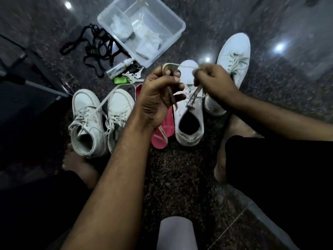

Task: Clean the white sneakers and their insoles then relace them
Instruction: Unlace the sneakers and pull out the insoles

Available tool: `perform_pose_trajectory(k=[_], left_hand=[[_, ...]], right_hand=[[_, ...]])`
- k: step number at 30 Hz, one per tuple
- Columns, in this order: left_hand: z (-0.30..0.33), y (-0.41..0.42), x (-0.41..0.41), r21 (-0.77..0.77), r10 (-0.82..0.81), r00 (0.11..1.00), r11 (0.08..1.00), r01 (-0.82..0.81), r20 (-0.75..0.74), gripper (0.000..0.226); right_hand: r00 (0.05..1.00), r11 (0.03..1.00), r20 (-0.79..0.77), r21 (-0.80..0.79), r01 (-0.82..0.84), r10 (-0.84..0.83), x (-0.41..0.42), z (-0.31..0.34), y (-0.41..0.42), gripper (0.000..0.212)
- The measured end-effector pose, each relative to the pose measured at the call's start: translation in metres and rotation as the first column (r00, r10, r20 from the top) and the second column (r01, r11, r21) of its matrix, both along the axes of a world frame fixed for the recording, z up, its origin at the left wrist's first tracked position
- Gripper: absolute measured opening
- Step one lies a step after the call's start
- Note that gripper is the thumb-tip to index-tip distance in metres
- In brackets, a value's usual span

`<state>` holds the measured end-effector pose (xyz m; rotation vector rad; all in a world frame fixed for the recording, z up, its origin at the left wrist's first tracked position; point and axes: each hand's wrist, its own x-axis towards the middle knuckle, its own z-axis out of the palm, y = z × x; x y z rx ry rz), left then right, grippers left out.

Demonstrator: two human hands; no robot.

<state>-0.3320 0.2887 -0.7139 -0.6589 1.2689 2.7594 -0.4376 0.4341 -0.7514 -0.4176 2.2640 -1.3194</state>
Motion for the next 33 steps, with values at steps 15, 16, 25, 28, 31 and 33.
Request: perform_pose_trajectory(k=[15,16,25,28,31,33], left_hand=[[-0.055,0.026,0.000,-0.777,-0.116,0.906,0.478,0.410,0.406,0.034],[-0.058,0.032,-0.001,-0.816,-0.124,0.900,0.384,0.432,0.418,0.033],[-0.061,0.035,-0.008,-0.367,0.048,0.943,0.926,0.082,0.330,0.020],[-0.055,0.022,-0.006,-0.021,0.220,0.928,0.974,-0.224,0.302,0.021],[-0.041,0.004,-0.010,0.078,0.392,0.900,0.908,-0.411,0.190,0.022],[-0.030,-0.013,-0.015,0.042,0.506,0.850,0.856,-0.516,0.145,0.025]], right_hand=[[0.893,0.867,-0.219,0.413,-0.280,0.393,-0.040,-0.001,0.012,0.039],[0.862,0.848,-0.266,0.447,-0.285,0.431,-0.033,-0.002,0.011,0.043],[0.622,0.675,-0.274,0.402,-0.619,0.734,0.001,0.005,0.028,0.023],[0.565,0.632,-0.295,0.476,-0.612,0.770,0.016,-0.014,0.031,0.039],[0.527,0.618,-0.341,0.567,-0.545,0.778,0.015,-0.021,0.031,0.044],[0.493,0.629,-0.402,0.595,-0.500,0.772,0.014,-0.021,0.030,0.034]])
